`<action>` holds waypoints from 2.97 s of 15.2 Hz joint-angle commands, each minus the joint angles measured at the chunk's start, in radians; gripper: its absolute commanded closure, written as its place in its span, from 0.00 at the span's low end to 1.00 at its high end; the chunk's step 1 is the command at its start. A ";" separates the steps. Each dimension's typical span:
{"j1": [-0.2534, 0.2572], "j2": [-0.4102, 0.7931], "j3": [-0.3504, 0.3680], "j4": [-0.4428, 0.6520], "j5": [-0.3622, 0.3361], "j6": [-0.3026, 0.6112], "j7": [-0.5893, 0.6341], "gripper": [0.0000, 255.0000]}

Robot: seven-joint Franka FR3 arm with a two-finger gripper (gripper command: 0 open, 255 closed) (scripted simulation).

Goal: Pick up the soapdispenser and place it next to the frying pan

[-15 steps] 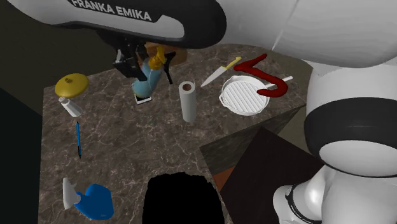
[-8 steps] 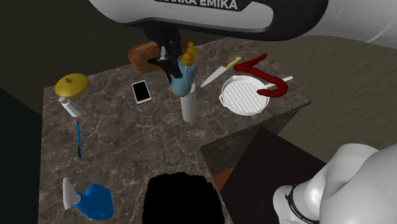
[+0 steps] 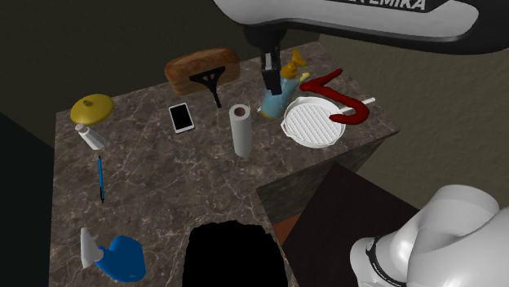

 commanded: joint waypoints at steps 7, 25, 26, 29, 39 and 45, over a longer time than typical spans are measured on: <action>-0.023 -0.098 -0.036 -0.164 -0.021 0.076 -0.041 1.00; -0.026 -0.081 -0.046 -0.389 -0.032 0.314 -0.001 1.00; -0.026 -0.077 -0.047 -0.399 -0.032 0.328 0.002 1.00; -0.027 -0.067 -0.049 -0.430 -0.035 0.369 0.008 1.00; -0.030 -0.016 -0.054 -0.519 -0.046 0.507 0.032 1.00; -0.033 0.026 -0.058 -0.562 -0.055 0.592 0.048 1.00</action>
